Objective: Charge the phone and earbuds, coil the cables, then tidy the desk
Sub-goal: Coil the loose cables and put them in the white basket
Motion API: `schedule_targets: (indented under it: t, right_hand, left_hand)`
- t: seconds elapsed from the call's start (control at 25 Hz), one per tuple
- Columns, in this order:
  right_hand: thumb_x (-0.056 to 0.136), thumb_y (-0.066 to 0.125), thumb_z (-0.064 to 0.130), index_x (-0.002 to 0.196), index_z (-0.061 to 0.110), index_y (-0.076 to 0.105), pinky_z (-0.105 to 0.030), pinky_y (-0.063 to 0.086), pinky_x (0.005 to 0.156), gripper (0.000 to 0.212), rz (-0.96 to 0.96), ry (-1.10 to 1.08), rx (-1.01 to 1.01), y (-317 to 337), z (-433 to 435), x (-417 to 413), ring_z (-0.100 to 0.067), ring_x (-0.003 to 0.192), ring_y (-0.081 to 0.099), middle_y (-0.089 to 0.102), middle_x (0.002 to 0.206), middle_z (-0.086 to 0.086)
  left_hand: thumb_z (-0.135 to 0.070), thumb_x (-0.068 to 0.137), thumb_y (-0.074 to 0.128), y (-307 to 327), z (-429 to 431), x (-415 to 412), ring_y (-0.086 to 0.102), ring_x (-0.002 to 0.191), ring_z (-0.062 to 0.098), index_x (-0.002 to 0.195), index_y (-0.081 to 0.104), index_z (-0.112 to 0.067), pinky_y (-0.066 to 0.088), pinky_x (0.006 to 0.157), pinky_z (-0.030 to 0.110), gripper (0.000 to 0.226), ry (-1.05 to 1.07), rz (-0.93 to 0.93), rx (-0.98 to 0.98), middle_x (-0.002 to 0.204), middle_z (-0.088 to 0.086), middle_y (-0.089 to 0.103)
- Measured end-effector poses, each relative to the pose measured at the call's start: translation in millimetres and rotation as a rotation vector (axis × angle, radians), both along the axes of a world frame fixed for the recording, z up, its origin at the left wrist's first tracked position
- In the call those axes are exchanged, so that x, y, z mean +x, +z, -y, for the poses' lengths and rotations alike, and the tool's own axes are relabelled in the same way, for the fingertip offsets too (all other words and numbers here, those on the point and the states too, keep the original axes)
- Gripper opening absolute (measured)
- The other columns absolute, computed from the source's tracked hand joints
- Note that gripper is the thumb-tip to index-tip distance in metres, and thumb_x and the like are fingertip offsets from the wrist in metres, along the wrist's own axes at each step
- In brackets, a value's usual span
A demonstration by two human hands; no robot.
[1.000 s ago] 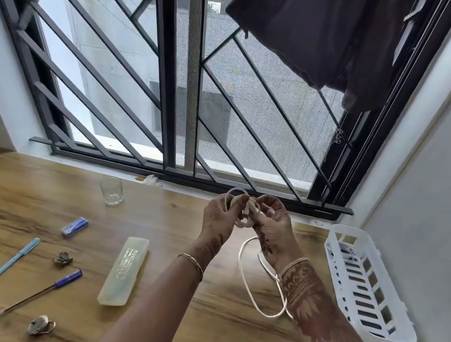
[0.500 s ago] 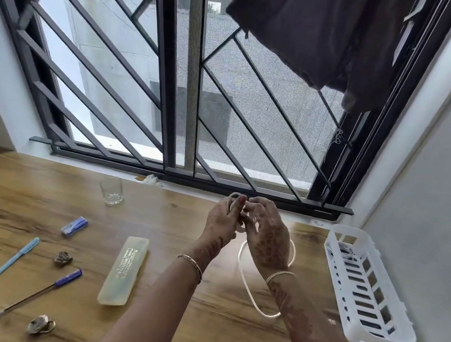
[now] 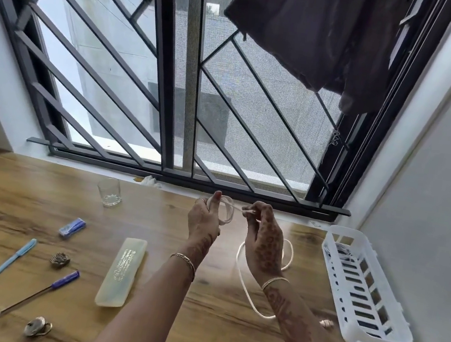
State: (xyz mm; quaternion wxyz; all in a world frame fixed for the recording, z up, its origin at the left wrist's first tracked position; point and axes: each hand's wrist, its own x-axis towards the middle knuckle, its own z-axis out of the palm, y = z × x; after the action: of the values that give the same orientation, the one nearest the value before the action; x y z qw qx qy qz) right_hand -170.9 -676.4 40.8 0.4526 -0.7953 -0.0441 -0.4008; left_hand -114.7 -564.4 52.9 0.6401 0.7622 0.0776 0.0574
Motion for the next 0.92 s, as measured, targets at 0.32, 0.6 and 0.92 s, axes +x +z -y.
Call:
schedule_targets:
  t: [0.32, 0.6, 0.92]
  right_hand:
    - [0.087, 0.065, 0.006, 0.088, 0.018, 0.069, -0.008, 0.046, 0.069, 0.013, -0.206, -0.149, 0.072, -12.1, 14.2, 7.1, -0.015, 0.078, 0.068, 0.07, 0.082, 0.007]
    - [0.074, 0.078, 0.004, 0.078, 0.013, 0.068, -0.022, 0.054, 0.061, 0.014, -0.526, 0.081, 0.578, -2.8, 9.1, 9.3, -0.014, 0.065, 0.068, 0.074, 0.072, -0.007]
    - [0.086, 0.069, 0.018, 0.092, 0.009, 0.067, -0.026, 0.057, 0.066, 0.01, -0.635, 0.367, 1.137, 8.8, 6.2, 3.7, -0.016, 0.064, 0.069, 0.074, 0.075, -0.01]
  left_hand:
    - [-0.039, 0.097, 0.047, -7.2, 0.1, -6.5, 0.042, 0.039, 0.009, 0.078, 0.05, -0.011, 0.036, 0.034, 0.019, 0.034, -0.151, 0.059, -0.152, 0.069, 0.002, 0.051]
    - [-0.039, 0.098, 0.044, -14.5, 15.5, -10.8, 0.044, 0.04, 0.008, 0.082, 0.051, -0.015, 0.037, 0.037, 0.021, 0.03, -0.2, 0.075, -0.196, 0.066, -0.001, 0.049]
    - [-0.034, 0.096, 0.05, -19.8, 18.0, -9.9, 0.051, 0.058, 0.005, 0.081, 0.054, -0.021, 0.035, 0.056, 0.02, 0.021, -0.086, 0.28, 0.147, 0.063, -0.011, 0.055]
